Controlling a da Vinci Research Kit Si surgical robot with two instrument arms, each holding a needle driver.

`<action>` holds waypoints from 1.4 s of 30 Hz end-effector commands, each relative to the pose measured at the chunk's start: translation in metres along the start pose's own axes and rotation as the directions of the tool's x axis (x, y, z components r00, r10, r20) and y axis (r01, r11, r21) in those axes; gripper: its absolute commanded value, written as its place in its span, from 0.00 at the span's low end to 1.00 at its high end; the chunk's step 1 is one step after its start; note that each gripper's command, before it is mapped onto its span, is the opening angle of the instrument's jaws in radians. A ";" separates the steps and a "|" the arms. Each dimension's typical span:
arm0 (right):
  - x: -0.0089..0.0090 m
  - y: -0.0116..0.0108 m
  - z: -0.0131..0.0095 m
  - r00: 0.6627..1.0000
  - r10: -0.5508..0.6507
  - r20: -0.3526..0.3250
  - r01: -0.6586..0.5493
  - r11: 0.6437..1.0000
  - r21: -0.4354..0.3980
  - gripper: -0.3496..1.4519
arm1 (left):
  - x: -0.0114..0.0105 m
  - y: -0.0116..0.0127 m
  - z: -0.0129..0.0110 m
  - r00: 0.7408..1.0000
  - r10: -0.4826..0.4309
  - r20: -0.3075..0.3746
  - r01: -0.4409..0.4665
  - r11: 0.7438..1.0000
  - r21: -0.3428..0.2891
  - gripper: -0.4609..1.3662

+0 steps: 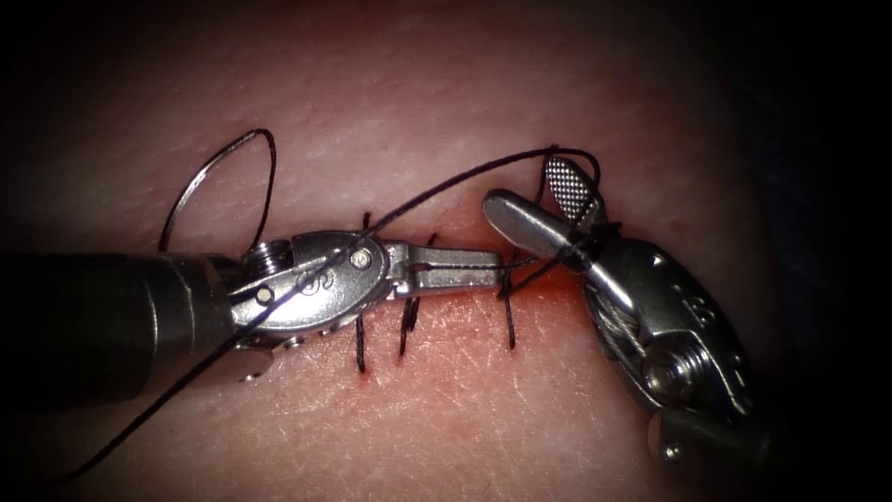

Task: Wound Closure
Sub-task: Grab the suture tail with the right gripper

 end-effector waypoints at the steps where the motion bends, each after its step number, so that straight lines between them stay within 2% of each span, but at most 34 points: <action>1: 0.0000 -0.0001 -0.0001 1.000 0.000 -0.004 0.000 1.000 0.011 0.76 | -0.0003 0.0001 0.0001 1.000 -0.004 -0.004 0.004 1.000 0.003 0.06; 8: 0.0001 -0.0007 -0.0006 1.000 0.008 -0.013 -0.007 0.997 0.080 0.77 | -0.0024 0.0001 0.0000 0.993 -0.114 -0.028 0.115 0.993 0.032 0.06; 14: 0.0001 -0.0009 -0.0006 1.000 0.014 -0.017 -0.012 0.993 0.117 0.78 | -0.0026 -0.0001 -0.0005 0.975 -0.188 -0.122 0.193 0.981 0.027 0.06; 20: 0.0001 -0.0009 -0.0007 1.000 0.016 -0.023 -0.013 0.991 0.130 0.77 | -0.0025 0.0001 -0.0007 0.959 -0.216 -0.185 0.224 0.974 0.022 0.06; 30: 0.0001 -0.0008 -0.0006 1.000 0.020 -0.024 -0.015 0.981 0.193 0.76 | -0.0015 0.0009 -0.0012 0.913 -0.295 -0.281 0.291 0.955 -0.055 0.06; 35: 0.0001 -0.0006 -0.0005 0.999 0.028 -0.031 -0.020 0.974 0.225 0.71 | -0.0013 0.0010 -0.0020 0.885 -0.335 -0.323 0.325 0.942 -0.088 0.06; 39: 0.0001 -0.0003 -0.0005 0.999 0.034 -0.040 -0.023 0.969 0.248 0.70 | -0.0013 0.0009 -0.0028 0.870 -0.356 -0.341 0.339 0.934 -0.110 0.06; 42: 0.0002 -0.0001 -0.0006 0.998 0.041 -0.048 -0.026 0.963 0.269 0.64 | -0.0013 0.0009 -0.0033 0.862 -0.364 -0.352 0.347 0.931 -0.112 0.06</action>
